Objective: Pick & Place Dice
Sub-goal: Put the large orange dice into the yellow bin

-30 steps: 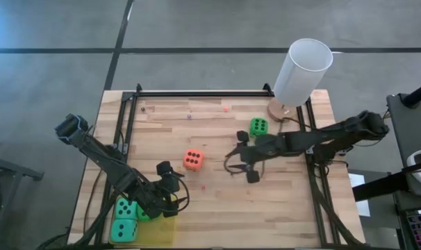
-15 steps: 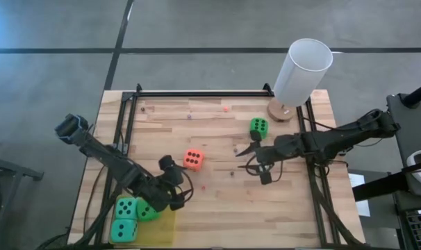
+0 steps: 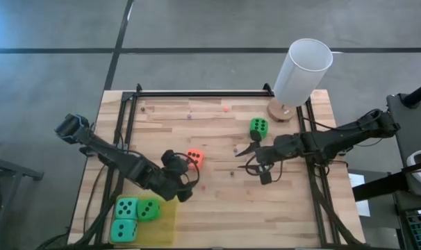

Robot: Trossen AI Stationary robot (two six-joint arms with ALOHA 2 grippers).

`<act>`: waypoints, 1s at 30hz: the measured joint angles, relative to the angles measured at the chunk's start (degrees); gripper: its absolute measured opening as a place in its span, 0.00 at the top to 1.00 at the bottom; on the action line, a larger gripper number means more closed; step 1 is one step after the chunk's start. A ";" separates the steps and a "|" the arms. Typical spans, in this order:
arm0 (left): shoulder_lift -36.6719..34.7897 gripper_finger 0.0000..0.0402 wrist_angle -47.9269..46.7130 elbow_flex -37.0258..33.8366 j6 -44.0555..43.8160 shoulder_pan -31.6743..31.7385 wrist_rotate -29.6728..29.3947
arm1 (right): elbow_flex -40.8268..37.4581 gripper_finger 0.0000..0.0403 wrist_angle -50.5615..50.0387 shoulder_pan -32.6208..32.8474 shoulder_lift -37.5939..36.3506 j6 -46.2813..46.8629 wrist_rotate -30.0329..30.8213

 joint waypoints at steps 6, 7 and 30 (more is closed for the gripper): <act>0.67 0.05 0.24 0.00 -2.47 1.08 0.28 | 0.00 0.55 0.01 -0.01 0.02 0.00 0.00; 0.87 0.05 0.48 0.00 -3.24 1.17 0.48 | 0.00 0.55 0.01 -0.01 0.02 0.00 0.00; 6.15 0.05 -3.30 3.72 -6.09 5.82 5.22 | 0.01 0.55 0.03 -0.01 0.03 -0.06 0.02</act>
